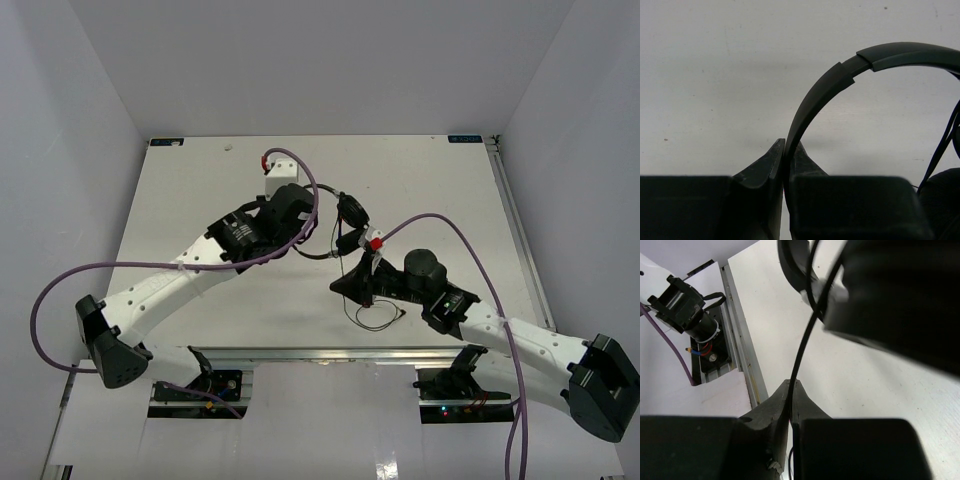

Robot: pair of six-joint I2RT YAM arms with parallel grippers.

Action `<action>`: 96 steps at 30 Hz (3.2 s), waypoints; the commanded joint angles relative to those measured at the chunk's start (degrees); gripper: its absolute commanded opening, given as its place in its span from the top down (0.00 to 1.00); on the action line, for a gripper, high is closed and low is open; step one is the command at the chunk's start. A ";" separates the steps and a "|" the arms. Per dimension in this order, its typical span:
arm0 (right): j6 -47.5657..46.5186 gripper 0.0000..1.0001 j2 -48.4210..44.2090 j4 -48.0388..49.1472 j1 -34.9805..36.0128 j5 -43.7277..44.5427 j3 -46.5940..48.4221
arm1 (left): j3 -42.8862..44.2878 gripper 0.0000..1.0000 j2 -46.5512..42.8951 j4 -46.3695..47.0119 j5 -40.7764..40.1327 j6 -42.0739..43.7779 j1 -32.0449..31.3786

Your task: Wrap the headphones

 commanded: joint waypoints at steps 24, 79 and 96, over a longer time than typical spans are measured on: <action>-3.37 0.89 7.42 31.05 5.37 10.20 -12.19 | -0.04 1.00 -8.33 0.96 0.31 -7.33 0.38; -4.35 0.92 20.44 35.40 -1.96 8.27 -12.51 | -1.31 1.00 -21.61 5.07 35.05 11.16 0.47; -6.78 0.92 6.87 -6.77 -21.61 2.15 9.16 | -17.21 1.00 -14.49 4.50 37.43 30.08 0.38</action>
